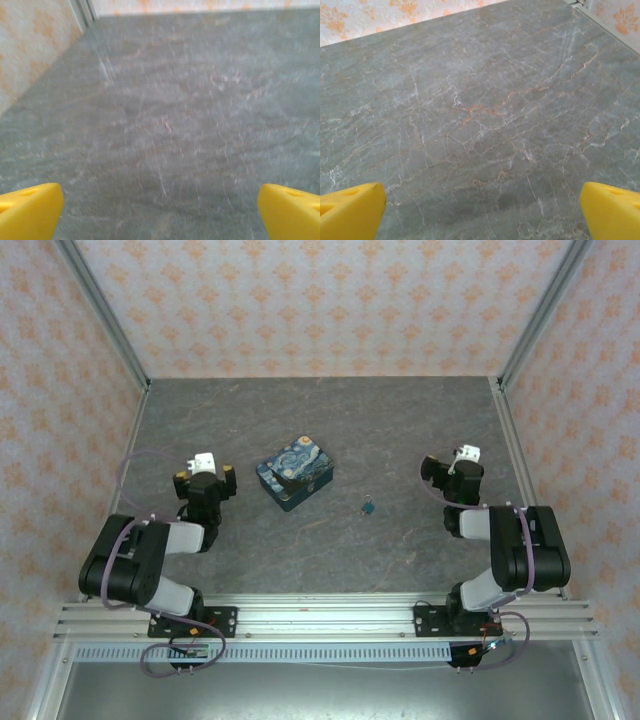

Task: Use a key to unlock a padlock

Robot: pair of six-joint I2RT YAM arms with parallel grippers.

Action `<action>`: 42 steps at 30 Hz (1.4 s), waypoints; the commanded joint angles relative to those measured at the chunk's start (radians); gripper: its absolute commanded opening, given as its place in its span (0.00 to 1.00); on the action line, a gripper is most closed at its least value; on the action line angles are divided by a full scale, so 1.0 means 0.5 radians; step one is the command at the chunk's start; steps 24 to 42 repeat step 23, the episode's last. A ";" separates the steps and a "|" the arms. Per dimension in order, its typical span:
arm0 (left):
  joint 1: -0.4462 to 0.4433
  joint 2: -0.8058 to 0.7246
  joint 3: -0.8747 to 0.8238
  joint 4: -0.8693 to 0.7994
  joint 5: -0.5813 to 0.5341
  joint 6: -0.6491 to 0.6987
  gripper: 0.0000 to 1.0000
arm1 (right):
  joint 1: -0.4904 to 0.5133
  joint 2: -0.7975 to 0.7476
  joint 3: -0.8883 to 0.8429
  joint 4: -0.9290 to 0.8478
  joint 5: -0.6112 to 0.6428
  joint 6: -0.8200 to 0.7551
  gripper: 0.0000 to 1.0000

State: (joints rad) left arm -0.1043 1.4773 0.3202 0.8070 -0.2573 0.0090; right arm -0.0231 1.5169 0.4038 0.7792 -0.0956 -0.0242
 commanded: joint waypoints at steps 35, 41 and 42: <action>0.087 0.040 0.206 -0.114 0.230 -0.001 1.00 | 0.040 0.006 0.033 -0.018 0.062 -0.050 0.99; 0.087 0.040 0.206 -0.114 0.230 -0.001 1.00 | 0.040 0.006 0.033 -0.018 0.062 -0.050 0.99; 0.087 0.040 0.206 -0.114 0.230 -0.001 1.00 | 0.040 0.006 0.033 -0.018 0.062 -0.050 0.99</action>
